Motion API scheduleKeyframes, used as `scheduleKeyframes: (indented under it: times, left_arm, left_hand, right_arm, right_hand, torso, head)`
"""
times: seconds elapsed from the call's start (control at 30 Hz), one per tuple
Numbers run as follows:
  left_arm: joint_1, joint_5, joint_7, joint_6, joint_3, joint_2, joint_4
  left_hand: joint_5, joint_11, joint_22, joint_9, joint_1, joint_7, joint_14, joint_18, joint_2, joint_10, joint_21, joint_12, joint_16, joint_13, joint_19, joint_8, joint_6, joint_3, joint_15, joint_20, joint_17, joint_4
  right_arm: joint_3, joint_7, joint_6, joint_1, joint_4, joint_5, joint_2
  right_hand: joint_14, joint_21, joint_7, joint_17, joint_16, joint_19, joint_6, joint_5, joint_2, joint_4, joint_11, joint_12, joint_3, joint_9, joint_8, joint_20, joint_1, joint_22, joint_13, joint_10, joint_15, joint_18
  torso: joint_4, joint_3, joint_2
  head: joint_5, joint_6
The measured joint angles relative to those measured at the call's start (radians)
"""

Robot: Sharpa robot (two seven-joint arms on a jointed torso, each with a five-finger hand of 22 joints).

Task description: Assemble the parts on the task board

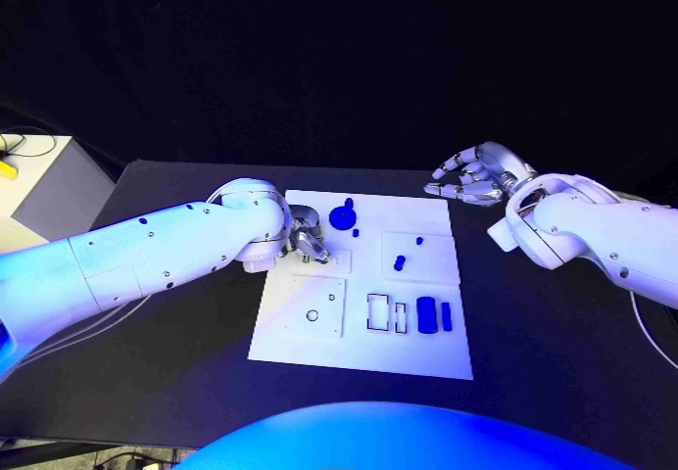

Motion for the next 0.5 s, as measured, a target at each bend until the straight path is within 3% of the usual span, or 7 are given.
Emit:
scheduleKeyframes:
  times: [0.23,0.5]
  left_arm:
    - [0.001,0.004,-0.007,0.000,0.000,0.004,-0.003]
    - [0.001,0.007,-0.012,0.000,0.000,0.007,-0.006]
  left_hand:
    - [-0.001,0.000,-0.004,0.000,-0.015,-0.001,0.000,0.000,0.015,0.000,0.000,-0.003,0.000,-0.006,0.000,0.001,0.004,-0.011,0.000,0.000,0.000,-0.011]
    - [-0.007,0.000,-0.005,-0.002,-0.041,-0.007,0.000,0.000,-0.003,0.000,0.000,-0.003,0.000,-0.007,0.000,0.001,0.000,-0.012,0.000,0.000,0.000,-0.047]
  right_arm:
    - [0.000,0.000,0.000,0.000,0.000,0.000,-0.001]
    - [0.000,0.000,0.000,0.000,0.000,0.000,-0.001]
  right_hand:
    - [0.000,0.000,0.000,0.000,0.000,0.000,0.000,0.000,0.001,0.000,0.000,0.000,0.000,0.000,0.000,0.000,-0.001,0.001,0.000,0.000,0.000,0.000]
    - [0.000,0.000,0.000,0.000,0.000,0.000,0.000,0.000,0.001,0.000,0.000,0.000,0.000,0.000,0.000,0.000,-0.001,0.001,0.000,0.000,0.000,0.000]
  torso:
    - [-0.0001,-0.0001,0.000]
    - [0.0003,-0.0004,0.000]
  head:
    - [-0.001,0.000]
    - [-0.004,0.000]
